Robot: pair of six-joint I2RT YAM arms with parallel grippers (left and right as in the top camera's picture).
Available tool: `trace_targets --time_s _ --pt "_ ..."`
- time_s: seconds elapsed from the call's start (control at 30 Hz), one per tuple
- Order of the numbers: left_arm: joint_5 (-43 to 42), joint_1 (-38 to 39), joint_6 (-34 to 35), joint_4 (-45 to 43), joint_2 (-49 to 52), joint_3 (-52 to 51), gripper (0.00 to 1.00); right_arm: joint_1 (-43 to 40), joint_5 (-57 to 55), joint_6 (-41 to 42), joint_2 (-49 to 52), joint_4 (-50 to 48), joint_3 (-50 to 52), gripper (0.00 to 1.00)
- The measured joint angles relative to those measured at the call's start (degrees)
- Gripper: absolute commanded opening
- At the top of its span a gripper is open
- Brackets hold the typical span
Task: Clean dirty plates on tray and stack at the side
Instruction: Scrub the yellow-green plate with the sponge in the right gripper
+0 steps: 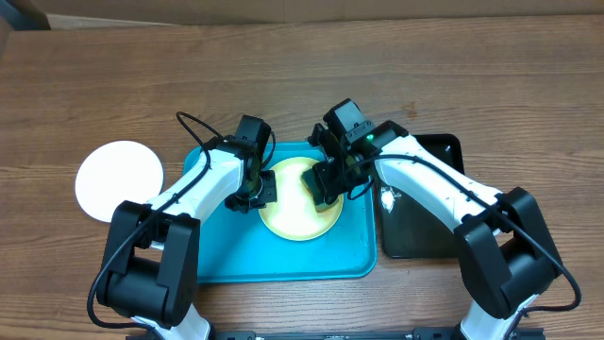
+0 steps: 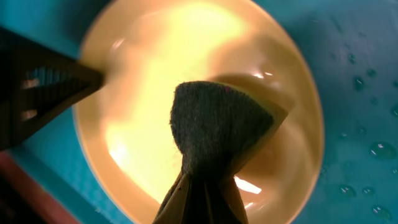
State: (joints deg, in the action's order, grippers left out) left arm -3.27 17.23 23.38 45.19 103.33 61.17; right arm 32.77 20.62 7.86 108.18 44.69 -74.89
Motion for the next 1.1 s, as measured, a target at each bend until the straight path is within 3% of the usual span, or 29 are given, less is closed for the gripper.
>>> trace_targets --time_s 0.2,0.57,0.97,1.1 --pt "0.0 0.0 0.0 0.0 0.0 0.0 0.04 0.2 -2.7 12.0 0.0 -9.5 7.7 0.04" --pt "-0.4 0.0 0.0 -0.1 0.0 0.0 0.04 1.9 -8.2 34.6 -3.7 -16.5 16.2 0.04" --pt "-0.4 0.0 0.0 0.0 0.0 0.0 0.04 5.2 -6.4 41.1 -3.4 -33.4 20.6 0.04" --pt "-0.4 0.0 0.0 0.0 0.0 0.0 0.04 4.7 -4.9 40.9 -3.0 -34.4 20.2 0.04"
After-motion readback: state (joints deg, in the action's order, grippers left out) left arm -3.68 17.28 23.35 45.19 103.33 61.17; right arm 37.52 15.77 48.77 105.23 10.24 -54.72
